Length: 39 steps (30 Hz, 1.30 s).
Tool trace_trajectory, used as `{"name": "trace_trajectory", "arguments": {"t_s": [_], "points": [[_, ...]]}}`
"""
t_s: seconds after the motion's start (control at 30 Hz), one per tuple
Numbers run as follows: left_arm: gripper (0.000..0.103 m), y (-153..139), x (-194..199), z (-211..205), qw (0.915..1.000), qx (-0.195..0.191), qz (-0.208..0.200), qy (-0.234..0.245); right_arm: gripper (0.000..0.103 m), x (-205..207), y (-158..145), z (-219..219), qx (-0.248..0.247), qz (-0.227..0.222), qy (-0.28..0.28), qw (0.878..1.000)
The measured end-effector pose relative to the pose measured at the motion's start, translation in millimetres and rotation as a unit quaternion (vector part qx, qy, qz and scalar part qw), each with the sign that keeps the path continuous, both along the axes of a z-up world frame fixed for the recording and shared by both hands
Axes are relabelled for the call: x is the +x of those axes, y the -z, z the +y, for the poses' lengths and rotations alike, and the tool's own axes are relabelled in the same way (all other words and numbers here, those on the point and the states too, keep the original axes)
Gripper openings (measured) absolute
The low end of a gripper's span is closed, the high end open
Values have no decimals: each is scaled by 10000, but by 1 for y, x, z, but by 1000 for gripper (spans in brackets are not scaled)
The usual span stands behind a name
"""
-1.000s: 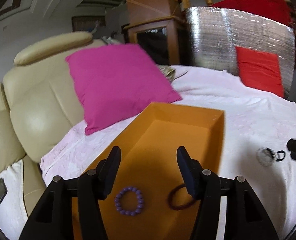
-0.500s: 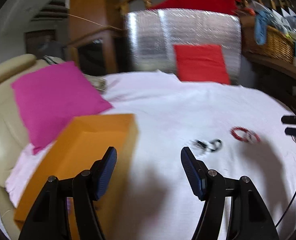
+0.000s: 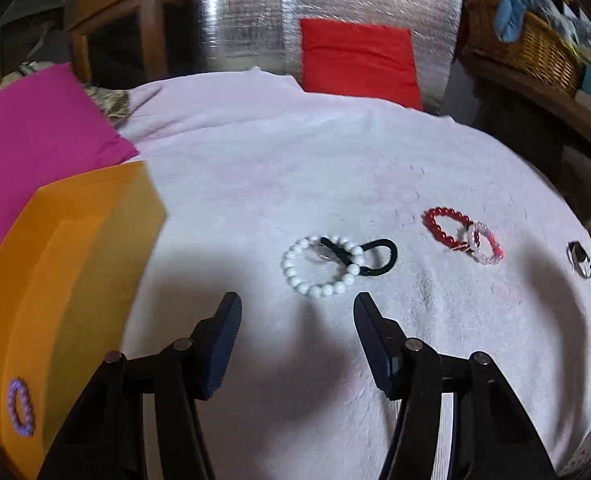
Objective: Organize jewelry
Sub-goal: 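Move the left gripper to the white pearl bracelet while the right moves to the silver bangle, then grasp the white pearl bracelet with the left gripper while the right grasps the silver bangle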
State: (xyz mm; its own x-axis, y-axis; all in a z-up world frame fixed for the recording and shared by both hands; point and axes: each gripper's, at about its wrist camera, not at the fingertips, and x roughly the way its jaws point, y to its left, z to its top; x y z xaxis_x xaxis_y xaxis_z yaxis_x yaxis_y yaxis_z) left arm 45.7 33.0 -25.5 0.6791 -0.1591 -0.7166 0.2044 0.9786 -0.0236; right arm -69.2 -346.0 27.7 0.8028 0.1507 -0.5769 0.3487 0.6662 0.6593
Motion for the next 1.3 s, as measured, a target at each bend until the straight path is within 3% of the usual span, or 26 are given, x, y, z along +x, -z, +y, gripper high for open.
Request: {"name": "trace_trajectory", "arguments": {"t_s": [0.33, 0.4, 0.47, 0.53, 0.7, 0.77, 1.07, 1.3], "points": [[59, 15, 24, -26, 9965, 229, 19, 805, 39, -20, 12, -53, 341, 156, 876, 9955], [51, 17, 32, -26, 9958, 157, 107, 893, 39, -21, 17, -58, 418, 216, 938, 9945], [33, 22, 39, -23, 9953, 136, 252, 922, 39, -19, 17, -61, 342, 267, 1003, 9940], [24, 27, 47, -21, 9949, 58, 392, 933, 39, -19, 17, -65, 247, 309, 1087, 9933], [19, 28, 47, -27, 9913, 90, 390, 1252, 39, -19, 22, -78, 317, 423, 1234, 9910], [9, 26, 48, -26, 9904, 18, 438, 1314, 39, -19, 25, -80, 315, 489, 1281, 9901], [9, 13, 33, -12, 9863, -445, 710, 1420, 39, -18, 30, -87, 253, 691, 1273, 9891], [9, -21, 11, 8, 9843, -1123, 359, 1315, 39, -23, 35, -104, 243, 754, 1358, 9876]]}}
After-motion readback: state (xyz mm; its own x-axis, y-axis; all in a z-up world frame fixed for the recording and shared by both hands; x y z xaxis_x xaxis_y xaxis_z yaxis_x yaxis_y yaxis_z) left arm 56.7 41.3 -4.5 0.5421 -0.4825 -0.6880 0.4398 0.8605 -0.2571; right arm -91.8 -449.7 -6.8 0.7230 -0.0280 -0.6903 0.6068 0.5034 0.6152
